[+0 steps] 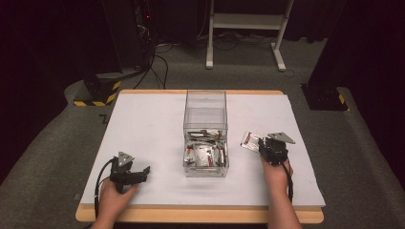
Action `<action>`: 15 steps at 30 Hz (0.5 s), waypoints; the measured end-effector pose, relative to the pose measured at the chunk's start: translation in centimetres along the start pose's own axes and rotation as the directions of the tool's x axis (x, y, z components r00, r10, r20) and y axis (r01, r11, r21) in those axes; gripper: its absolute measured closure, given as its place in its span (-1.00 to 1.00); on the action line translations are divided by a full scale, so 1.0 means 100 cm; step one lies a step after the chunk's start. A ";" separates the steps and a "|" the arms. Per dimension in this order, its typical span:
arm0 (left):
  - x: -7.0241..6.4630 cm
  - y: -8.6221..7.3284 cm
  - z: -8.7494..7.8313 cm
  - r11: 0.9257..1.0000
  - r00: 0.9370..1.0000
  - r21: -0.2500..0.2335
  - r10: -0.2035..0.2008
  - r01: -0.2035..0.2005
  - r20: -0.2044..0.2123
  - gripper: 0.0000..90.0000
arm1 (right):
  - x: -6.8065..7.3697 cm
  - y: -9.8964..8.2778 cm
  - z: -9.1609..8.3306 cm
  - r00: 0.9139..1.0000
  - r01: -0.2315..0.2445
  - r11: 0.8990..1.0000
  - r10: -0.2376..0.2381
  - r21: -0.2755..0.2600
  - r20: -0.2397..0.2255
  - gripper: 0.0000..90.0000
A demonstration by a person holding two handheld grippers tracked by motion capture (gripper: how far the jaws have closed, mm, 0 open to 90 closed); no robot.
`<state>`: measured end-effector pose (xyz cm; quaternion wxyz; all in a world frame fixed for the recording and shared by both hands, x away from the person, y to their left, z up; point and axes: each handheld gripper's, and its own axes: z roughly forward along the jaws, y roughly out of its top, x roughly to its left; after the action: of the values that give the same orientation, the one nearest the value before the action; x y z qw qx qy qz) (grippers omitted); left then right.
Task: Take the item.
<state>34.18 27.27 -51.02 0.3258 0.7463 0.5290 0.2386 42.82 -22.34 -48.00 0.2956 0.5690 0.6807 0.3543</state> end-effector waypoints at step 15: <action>0.000 0.000 0.000 1.000 1.000 0.000 -0.001 0.001 0.000 -0.70 | 0.025 0.002 -0.020 0.997 0.040 0.998 -0.043 -0.044 -0.068 0.26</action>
<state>34.18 27.27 -51.02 0.3260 0.7461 0.5294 0.2383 40.90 -20.20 -46.65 0.2914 0.5358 0.6944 0.3819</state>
